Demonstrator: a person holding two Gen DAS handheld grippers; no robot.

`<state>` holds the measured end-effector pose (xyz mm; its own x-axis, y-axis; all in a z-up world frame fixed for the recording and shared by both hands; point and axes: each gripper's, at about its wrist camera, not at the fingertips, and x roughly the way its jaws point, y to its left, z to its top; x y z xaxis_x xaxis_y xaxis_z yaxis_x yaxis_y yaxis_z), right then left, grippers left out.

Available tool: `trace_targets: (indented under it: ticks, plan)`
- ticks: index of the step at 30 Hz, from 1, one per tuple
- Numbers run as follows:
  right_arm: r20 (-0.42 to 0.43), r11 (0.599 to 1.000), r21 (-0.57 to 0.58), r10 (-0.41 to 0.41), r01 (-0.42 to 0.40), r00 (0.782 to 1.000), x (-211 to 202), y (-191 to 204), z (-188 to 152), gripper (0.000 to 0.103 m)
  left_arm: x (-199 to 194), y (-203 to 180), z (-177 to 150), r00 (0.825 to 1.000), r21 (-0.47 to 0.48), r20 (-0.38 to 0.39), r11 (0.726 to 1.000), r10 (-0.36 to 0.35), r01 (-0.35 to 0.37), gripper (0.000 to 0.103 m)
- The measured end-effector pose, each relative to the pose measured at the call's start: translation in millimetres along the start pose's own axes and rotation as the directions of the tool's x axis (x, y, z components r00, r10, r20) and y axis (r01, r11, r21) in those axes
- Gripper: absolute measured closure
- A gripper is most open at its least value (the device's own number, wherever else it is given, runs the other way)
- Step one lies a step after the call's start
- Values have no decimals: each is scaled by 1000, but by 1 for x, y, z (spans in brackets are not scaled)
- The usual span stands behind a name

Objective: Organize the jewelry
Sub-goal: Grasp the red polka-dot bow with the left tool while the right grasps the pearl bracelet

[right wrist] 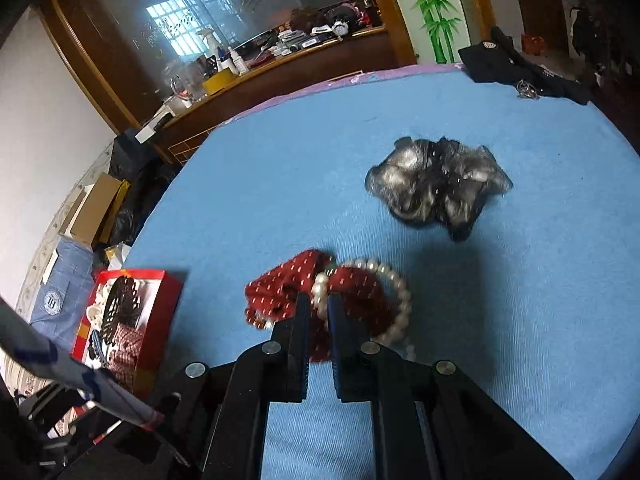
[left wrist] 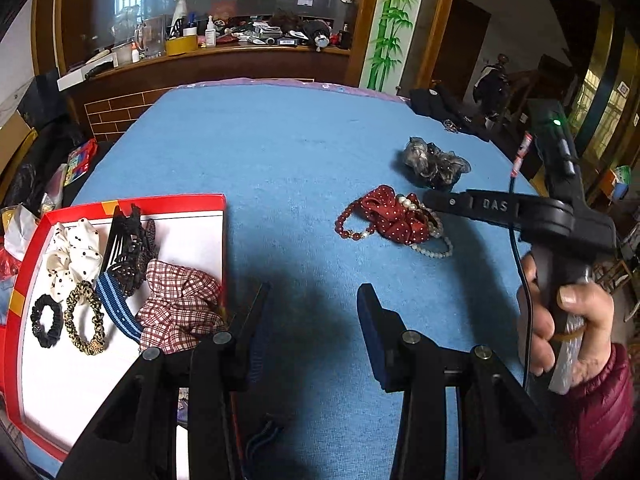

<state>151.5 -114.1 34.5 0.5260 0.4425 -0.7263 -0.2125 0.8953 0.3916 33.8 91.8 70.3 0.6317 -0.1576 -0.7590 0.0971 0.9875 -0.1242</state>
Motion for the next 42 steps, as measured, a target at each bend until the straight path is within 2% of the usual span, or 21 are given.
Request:
trace_targets:
  ticks: [4, 10, 15, 19, 23, 33, 39, 41, 42]
  plan:
    - [-40, 1000, -15, -10, 9, 999, 15, -1, 1, 94, 2, 3, 1, 1000, -6, -4, 1000, -2, 2, 63]
    - [-75, 994, -82, -80, 74, 994, 33, 6, -1, 92, 8, 1, 4, 1000, -3, -13, 1000, 3, -3, 63]
    - [-79, 997, -78, -34, 28, 996, 32, 2, -2, 92, 18, -4, 10, 1000, -6, -31, 1000, -2, 2, 63]
    - [-34, 999, -24, 36, -37, 999, 9, -5, 3, 93, 25, -11, 16, 999, -9, -47, 1000, -23, 23, 63]
    - [45, 996, 12, 82, -83, 996, -27, -11, 4, 92, 41, -21, 26, 996, -30, -79, 999, -47, 45, 60]
    - [175, 988, 78, 117, -132, 978, -76, -26, 4, 92, 96, -52, 55, 984, -84, -150, 993, -98, 86, 58]
    - [203, 983, 112, 119, -144, 972, -87, -38, 3, 92, 138, -75, 62, 978, -68, -201, 997, -61, 49, 56]
    - [200, 982, 115, 125, -150, 972, -87, -39, 3, 92, 141, -87, 62, 985, -29, -170, 999, -25, 20, 42]
    - [201, 982, 118, 123, -149, 972, -86, -39, 3, 92, 144, -92, 62, 986, -16, -164, 1000, -9, 6, 42]
